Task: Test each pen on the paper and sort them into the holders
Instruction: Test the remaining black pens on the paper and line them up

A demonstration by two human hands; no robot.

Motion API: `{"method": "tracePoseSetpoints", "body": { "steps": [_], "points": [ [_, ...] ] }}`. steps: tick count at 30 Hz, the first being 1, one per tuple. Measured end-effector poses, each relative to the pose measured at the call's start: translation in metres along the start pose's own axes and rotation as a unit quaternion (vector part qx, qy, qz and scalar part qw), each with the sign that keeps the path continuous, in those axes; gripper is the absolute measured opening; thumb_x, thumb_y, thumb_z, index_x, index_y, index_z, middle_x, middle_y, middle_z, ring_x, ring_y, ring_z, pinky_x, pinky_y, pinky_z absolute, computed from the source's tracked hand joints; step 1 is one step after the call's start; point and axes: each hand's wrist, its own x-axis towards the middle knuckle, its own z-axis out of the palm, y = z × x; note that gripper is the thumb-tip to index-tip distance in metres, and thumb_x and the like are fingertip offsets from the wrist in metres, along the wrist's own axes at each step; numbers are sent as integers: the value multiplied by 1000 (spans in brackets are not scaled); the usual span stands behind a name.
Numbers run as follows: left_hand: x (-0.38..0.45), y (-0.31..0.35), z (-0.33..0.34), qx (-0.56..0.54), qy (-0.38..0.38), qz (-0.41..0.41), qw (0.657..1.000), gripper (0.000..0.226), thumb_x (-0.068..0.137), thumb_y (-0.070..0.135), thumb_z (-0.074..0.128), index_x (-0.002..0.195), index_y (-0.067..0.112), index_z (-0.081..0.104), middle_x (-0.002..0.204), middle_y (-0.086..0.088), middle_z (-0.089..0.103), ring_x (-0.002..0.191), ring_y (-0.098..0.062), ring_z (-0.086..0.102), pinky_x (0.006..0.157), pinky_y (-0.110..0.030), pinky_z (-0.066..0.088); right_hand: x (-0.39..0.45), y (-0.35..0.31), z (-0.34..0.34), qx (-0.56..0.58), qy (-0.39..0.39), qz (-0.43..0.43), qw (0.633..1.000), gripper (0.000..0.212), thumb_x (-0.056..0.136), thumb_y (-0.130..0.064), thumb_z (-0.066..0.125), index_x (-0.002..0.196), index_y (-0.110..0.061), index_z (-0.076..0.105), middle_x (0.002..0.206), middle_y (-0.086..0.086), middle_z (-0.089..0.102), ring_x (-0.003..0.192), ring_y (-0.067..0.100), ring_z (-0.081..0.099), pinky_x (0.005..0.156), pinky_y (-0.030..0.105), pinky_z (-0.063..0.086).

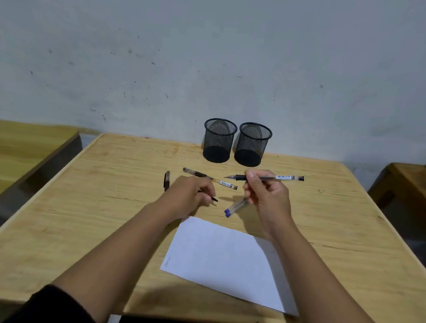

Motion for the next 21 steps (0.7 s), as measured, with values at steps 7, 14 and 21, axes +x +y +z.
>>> {"method": "tracePoseSetpoints", "body": {
  "steps": [7, 14, 21],
  "points": [
    [-1, -6, 4, 31, -22, -7, 999, 15, 82, 14, 65, 95, 21, 69, 94, 5, 68, 85, -5, 57, 67, -5, 37, -10, 10, -2, -16, 8, 13, 1000, 11, 91, -7, 57, 83, -8, 65, 58, 3, 58, 44, 6, 49, 39, 15, 37],
    [-76, -8, -11, 13, 119, -11, 993, 15, 85, 23, 62, 97, 30, 67, 102, 6, 65, 73, -1, 56, 70, -8, 39, -35, 10, 8, -2, -83, 62, 995, 11, 92, -7, 53, 89, -3, 63, 64, 7, 59, 45, 8, 48, 40, 15, 36],
    [-143, -36, 3, 36, 125, -1, 992, 23, 74, 42, 59, 89, 29, 70, 91, 22, 66, 94, 5, 54, 81, 3, 31, -49, 30, 28, -140, -156, 96, 973, 14, 86, -3, 60, 79, -12, 68, 50, -8, 54, 44, 5, 41, 44, 13, 33]
  ]
}}
